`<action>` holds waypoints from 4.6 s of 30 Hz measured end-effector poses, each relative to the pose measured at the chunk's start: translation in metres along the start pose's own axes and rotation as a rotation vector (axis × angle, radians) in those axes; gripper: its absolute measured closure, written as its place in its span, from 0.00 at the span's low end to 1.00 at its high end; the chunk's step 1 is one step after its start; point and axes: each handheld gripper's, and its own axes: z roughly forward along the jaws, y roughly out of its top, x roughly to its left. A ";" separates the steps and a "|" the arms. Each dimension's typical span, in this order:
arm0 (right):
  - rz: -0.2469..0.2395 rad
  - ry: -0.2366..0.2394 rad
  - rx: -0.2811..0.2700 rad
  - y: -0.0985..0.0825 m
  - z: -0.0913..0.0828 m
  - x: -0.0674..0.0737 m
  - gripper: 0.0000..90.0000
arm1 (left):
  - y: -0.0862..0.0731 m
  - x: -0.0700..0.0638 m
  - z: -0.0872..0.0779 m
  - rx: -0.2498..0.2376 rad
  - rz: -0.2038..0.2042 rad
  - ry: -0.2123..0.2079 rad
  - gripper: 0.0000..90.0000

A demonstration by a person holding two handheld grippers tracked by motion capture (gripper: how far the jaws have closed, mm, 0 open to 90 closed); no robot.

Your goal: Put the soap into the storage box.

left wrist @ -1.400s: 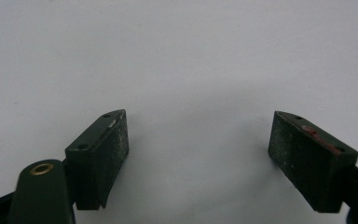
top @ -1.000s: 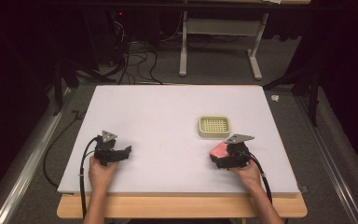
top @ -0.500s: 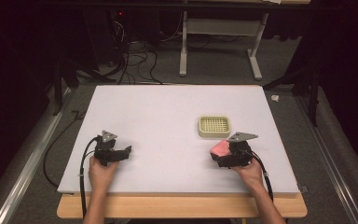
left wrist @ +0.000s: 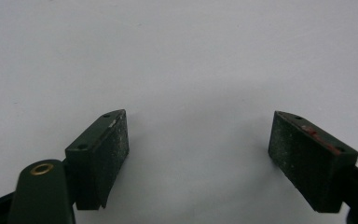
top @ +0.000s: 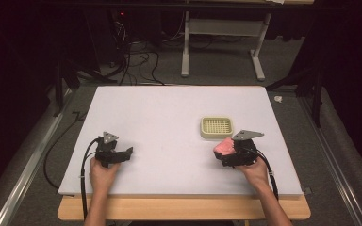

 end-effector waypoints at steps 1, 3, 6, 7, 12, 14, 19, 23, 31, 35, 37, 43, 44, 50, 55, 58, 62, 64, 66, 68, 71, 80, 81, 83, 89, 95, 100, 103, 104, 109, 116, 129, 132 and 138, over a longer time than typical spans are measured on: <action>0.000 -0.002 0.001 0.001 -0.001 0.000 0.15 | 0.000 0.000 0.000 0.000 0.000 0.000 0.23; 0.000 -0.003 -0.002 0.003 -0.002 0.001 0.15 | 0.000 0.000 0.000 0.000 0.000 0.000 0.23; 0.004 -0.002 -0.001 0.005 -0.002 0.001 0.15 | 0.000 0.000 0.000 0.000 0.000 0.000 0.23; 0.004 -0.004 0.000 0.005 -0.002 0.001 0.15 | 0.000 0.000 0.000 0.000 0.000 0.000 0.23; 0.000 -0.004 -0.004 0.009 -0.003 0.001 0.15 | 0.000 0.000 0.000 0.000 0.000 0.000 0.23; -0.005 -0.006 -0.002 0.011 -0.004 0.001 0.15 | 0.000 0.000 0.000 0.000 0.000 0.000 0.23; -0.005 -0.009 -0.015 0.016 -0.005 0.002 0.15 | 0.000 0.000 0.000 0.000 0.000 0.000 0.23; 0.001 -0.008 -0.019 0.020 -0.005 0.002 0.15 | 0.000 0.000 0.000 0.000 0.000 0.000 0.23; 0.012 -0.009 -0.031 0.029 -0.006 0.002 0.15 | 0.000 0.000 0.000 0.000 -0.001 0.000 0.23; 0.024 -0.012 -0.032 0.032 -0.004 0.001 0.15 | 0.000 0.000 0.000 0.000 0.000 0.000 0.23; 0.028 -0.012 -0.027 0.035 -0.004 0.001 0.15 | 0.000 0.000 0.000 -0.001 -0.001 -0.001 0.23; 0.026 -0.016 -0.030 0.042 0.000 -0.002 0.15 | 0.000 0.000 0.000 -0.001 -0.001 -0.001 0.23; 0.028 -0.014 -0.031 0.044 0.001 -0.003 0.15 | 0.000 0.000 0.000 -0.001 -0.002 -0.001 0.23; 0.037 -0.019 -0.020 0.051 0.005 -0.007 0.15 | 0.000 0.000 0.000 -0.001 -0.002 -0.001 0.23; 0.053 -0.019 -0.019 0.055 0.008 -0.011 0.15 | 0.000 0.000 0.000 -0.001 -0.002 -0.002 0.23; 0.060 -0.031 -0.011 0.058 0.010 -0.014 0.15 | 0.000 0.000 0.000 -0.001 -0.002 -0.002 0.23; 0.068 -0.046 -0.011 0.062 0.013 -0.016 0.15 | 0.000 0.000 0.000 -0.001 -0.002 -0.002 0.23; 0.072 -0.058 -0.018 0.064 0.014 -0.017 0.15 | 0.000 0.000 0.000 -0.001 -0.002 -0.002 0.23; 0.082 -0.064 -0.022 0.065 0.015 -0.019 0.15 | 0.000 0.000 0.000 -0.001 -0.002 -0.002 0.23; 0.091 -0.071 -0.013 0.066 0.018 -0.021 0.15 | 0.000 0.000 0.000 -0.001 -0.002 -0.002 0.23; 0.096 -0.082 -0.006 0.068 0.022 -0.023 0.15 | 0.000 0.000 0.000 -0.001 -0.002 -0.002 0.23; 0.109 -0.103 0.000 0.073 0.028 -0.026 0.15 | 0.000 0.000 0.000 -0.001 -0.002 -0.002 0.23; 0.109 -0.104 0.006 0.074 0.029 -0.027 0.15 | 0.000 0.000 0.000 -0.001 -0.002 -0.002 0.23; 0.116 -0.107 0.008 0.075 0.031 -0.027 0.15 | 0.000 0.000 0.000 -0.001 -0.002 -0.002 0.23; 0.134 -0.121 0.023 0.074 0.040 -0.030 0.15 | 0.000 0.000 0.000 -0.001 -0.002 -0.002 0.23; 0.148 -0.136 0.041 0.072 0.048 -0.034 0.15 | 0.000 0.000 0.000 -0.001 -0.002 -0.002 0.23; 0.166 -0.150 0.057 0.071 0.054 -0.036 0.15 | 0.000 0.000 0.000 -0.001 -0.002 -0.002 0.23; 0.177 -0.157 0.066 0.070 0.057 -0.037 0.15 | 0.000 0.000 0.000 -0.001 -0.002 -0.002 0.23; 0.182 -0.160 0.068 0.070 0.058 -0.037 0.15 | 0.000 0.000 0.000 -0.001 -0.002 -0.002 0.23; 0.189 -0.173 0.089 0.069 0.063 -0.037 0.15 | 0.000 0.000 0.000 -0.001 -0.002 -0.002 0.23; 0.201 -0.178 0.096 0.070 0.067 -0.035 0.15 | 0.000 0.000 0.000 -0.001 -0.002 -0.002 0.23; 0.225 -0.177 0.115 0.070 0.072 -0.036 0.15 | 0.000 0.000 0.000 -0.001 -0.002 -0.002 0.23; 0.226 -0.177 0.127 0.069 0.074 -0.035 0.15 | 0.000 0.000 0.000 -0.001 -0.002 -0.002 0.23; 0.233 -0.176 0.127 0.069 0.075 -0.035 0.15 | 0.000 0.000 0.000 -0.001 -0.002 -0.002 0.23</action>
